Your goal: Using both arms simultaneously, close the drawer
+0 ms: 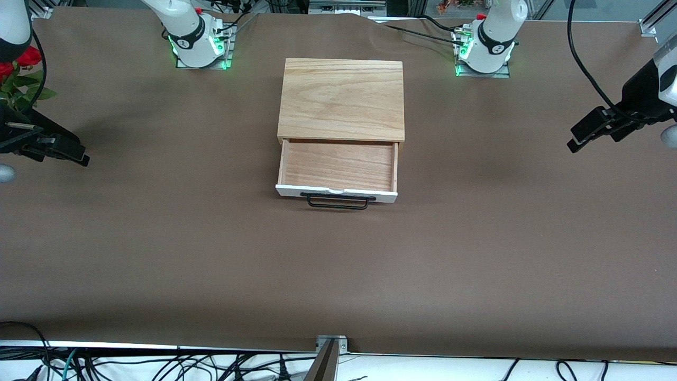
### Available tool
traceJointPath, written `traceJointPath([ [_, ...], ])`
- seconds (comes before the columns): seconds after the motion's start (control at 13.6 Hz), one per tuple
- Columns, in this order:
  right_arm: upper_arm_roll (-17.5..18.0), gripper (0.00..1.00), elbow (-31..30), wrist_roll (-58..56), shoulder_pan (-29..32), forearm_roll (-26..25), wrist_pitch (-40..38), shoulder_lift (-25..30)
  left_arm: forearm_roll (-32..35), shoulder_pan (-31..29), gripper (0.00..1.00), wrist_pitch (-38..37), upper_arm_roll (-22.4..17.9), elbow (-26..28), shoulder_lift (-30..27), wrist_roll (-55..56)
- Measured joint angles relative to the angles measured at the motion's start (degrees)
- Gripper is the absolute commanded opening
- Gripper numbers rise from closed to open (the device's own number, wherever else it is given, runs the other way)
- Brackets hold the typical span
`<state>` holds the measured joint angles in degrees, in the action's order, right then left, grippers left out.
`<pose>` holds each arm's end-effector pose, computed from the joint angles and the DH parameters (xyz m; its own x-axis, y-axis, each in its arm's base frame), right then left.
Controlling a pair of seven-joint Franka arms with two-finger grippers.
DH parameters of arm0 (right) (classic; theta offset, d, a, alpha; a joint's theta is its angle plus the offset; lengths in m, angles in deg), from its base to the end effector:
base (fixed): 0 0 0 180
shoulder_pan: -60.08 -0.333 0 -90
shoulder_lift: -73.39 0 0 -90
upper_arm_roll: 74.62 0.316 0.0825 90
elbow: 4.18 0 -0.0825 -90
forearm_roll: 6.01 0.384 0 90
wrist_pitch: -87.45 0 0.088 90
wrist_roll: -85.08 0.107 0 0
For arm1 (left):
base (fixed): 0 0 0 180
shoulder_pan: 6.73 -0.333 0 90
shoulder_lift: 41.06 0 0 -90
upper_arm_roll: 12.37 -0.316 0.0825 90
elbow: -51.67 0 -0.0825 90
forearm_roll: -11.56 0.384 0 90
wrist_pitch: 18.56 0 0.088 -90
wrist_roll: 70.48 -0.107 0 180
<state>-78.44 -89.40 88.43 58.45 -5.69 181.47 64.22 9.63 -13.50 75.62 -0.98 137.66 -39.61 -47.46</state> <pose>0.6079 -0.0196 0.5773 0.9954 -0.0961 -0.0058 -0.0961 -0.9954 0.0054 0.5682 -0.0477 0.6508 0.9433 0.3187 0.0933 0.3117 -0.9467 0.0816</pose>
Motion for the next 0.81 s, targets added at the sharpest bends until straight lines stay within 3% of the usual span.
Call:
traceJointPath([
  [0.37, 0.3, 1.00, 0.0, 0.0, -0.3, 0.0, 0.0, 0.0, 0.0, 0.6, 1.00, -1.3, -0.4, -0.2, 0.0, 0.0],
  [0.59, 0.3, 1.00, 0.0, 0.0, -0.4, 0.0, 0.0, 0.0, 0.0, 6.8, 1.00, -1.8, -6.1, -0.2, 0.0, 0.1],
  [0.81, 0.3, 1.00, 0.0, 0.0, -0.4, 0.0, 0.0, 0.0, 0.0, 7.8, 1.00, -2.8, -7.5, -0.4, 0.0, 0.1],
])
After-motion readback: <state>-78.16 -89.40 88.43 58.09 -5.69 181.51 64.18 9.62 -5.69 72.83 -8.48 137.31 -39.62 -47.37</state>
